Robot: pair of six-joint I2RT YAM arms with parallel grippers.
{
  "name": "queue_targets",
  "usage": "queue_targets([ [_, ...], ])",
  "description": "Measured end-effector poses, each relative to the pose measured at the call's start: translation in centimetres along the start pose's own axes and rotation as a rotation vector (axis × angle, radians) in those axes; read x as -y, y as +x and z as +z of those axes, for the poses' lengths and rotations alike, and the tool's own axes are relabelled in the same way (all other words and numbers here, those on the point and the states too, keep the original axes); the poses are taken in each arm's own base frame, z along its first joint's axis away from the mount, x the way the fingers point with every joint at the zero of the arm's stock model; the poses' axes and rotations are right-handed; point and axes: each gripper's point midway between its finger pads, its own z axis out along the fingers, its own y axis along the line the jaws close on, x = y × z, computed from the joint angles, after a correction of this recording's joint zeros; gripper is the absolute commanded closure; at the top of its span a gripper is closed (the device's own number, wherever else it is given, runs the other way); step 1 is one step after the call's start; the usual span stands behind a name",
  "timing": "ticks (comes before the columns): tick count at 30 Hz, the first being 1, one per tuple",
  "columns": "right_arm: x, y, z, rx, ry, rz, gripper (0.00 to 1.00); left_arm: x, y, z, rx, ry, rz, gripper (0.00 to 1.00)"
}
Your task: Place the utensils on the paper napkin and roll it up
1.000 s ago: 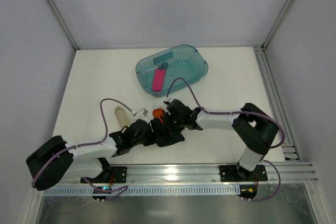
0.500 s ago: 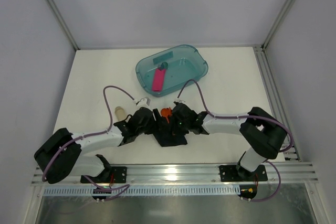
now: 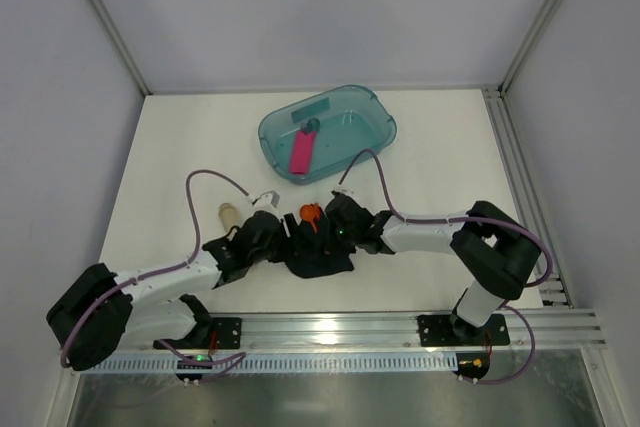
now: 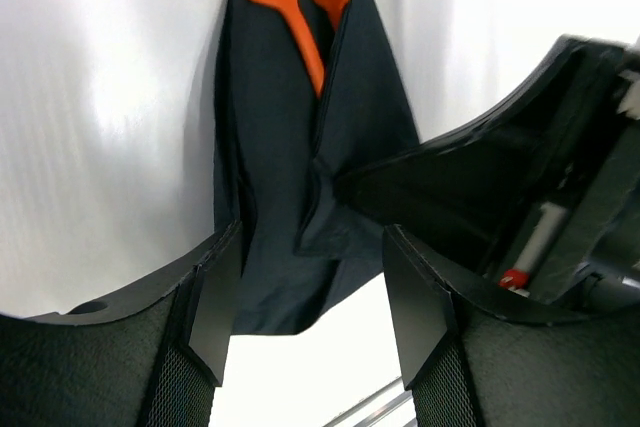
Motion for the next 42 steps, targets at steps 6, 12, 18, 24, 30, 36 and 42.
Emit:
queue_targets([
  [6,0.0,-0.1,0.0,0.001,0.0,0.002,0.96,-1.7,1.4,-0.4,-0.037,-0.037,0.002,0.38],
  [12,0.1,-0.2,0.0,0.005,0.001,0.005,0.96,-2.6,2.5,-0.4,-0.083,-0.066,0.01,0.39],
  [18,0.2,-0.4,0.0,0.008,0.004,0.007,0.96,-2.7,3.3,-0.4,-0.117,-0.064,0.005,0.37],
  [24,0.2,-0.4,0.0,0.01,0.006,0.007,0.96,-3.0,3.5,-1.0,-0.124,-0.071,-0.007,0.34],
  [30,0.3,-0.4,0.0,0.014,0.003,0.008,0.96,-2.8,3.5,-0.7,-0.126,-0.067,-0.019,0.38],
  [36,1.1,-0.6,-0.4,0.046,0.024,0.012,0.96,-1.4,2.8,1.3,-0.129,-0.058,-0.004,0.39],
  [42,2.2,-0.7,-1.1,0.077,0.055,0.016,0.96,0.1,1.8,3.5,-0.145,-0.056,0.038,0.42],
])
